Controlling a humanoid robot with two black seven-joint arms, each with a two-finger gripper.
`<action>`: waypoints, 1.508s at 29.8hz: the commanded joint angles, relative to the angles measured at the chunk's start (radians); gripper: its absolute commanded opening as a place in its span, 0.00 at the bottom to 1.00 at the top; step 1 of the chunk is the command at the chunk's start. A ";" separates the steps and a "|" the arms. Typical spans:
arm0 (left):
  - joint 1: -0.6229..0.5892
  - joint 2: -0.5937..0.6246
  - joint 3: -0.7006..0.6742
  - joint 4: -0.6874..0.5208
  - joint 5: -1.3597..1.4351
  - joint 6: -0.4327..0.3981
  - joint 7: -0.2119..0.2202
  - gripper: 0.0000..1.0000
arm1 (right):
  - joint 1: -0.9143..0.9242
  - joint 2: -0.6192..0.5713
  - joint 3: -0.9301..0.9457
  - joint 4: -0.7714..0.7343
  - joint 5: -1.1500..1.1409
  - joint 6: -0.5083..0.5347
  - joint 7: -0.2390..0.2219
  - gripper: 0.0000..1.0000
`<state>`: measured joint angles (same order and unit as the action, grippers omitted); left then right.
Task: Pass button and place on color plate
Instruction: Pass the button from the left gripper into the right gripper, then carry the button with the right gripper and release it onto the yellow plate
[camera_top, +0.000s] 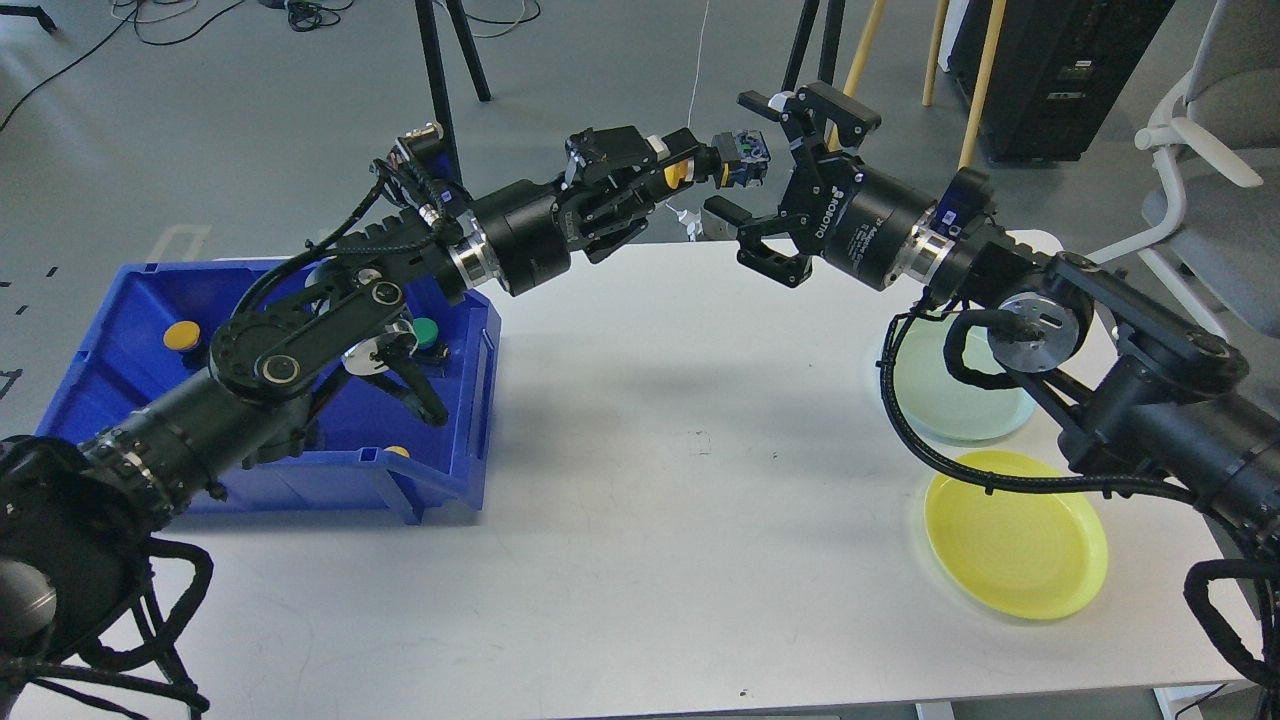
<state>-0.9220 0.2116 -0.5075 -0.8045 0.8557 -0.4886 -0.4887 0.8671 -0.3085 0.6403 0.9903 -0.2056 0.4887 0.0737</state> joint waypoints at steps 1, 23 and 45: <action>0.002 0.000 0.001 0.001 -0.001 0.000 0.000 0.05 | 0.001 0.003 -0.001 -0.001 -0.003 0.000 0.000 0.72; 0.012 0.014 -0.011 -0.018 -0.020 0.000 0.000 0.85 | -0.013 -0.015 0.002 0.010 -0.041 0.000 -0.003 0.00; -0.006 0.319 -0.089 -0.137 0.081 0.000 0.000 0.94 | -1.054 -0.342 0.535 0.511 0.196 -0.465 -0.012 0.00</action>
<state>-0.9176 0.4405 -0.6050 -0.8919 0.8545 -0.4887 -0.4885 -0.0152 -0.6346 1.0905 1.4395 -0.0308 0.1198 0.0603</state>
